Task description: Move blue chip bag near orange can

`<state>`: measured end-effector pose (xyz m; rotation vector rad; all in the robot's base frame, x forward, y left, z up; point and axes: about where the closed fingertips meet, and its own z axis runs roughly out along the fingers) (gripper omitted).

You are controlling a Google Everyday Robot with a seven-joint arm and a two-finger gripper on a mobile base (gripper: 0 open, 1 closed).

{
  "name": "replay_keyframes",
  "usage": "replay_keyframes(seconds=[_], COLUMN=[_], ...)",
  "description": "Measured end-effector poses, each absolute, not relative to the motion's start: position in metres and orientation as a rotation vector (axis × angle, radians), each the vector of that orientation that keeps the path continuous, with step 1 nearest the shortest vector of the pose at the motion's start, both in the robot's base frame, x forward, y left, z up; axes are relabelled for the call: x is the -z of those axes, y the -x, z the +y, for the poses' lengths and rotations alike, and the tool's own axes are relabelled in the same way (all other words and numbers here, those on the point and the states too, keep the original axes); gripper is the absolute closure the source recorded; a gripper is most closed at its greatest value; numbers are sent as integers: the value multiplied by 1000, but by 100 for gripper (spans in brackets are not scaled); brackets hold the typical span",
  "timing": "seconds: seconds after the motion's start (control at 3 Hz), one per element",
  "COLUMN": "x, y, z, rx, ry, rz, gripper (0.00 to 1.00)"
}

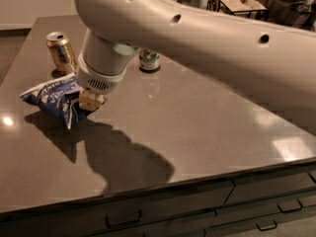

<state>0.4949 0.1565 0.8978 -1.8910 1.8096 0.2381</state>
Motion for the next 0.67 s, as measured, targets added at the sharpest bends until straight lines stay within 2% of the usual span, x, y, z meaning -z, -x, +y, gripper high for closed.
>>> replay_keyframes(seconds=[0.33,0.67], x=[-901,-897], y=[-528,-551], z=[159,166], rx=[-209,-174], ry=[1814,1767], rz=[1842,1860], gripper=[100,84])
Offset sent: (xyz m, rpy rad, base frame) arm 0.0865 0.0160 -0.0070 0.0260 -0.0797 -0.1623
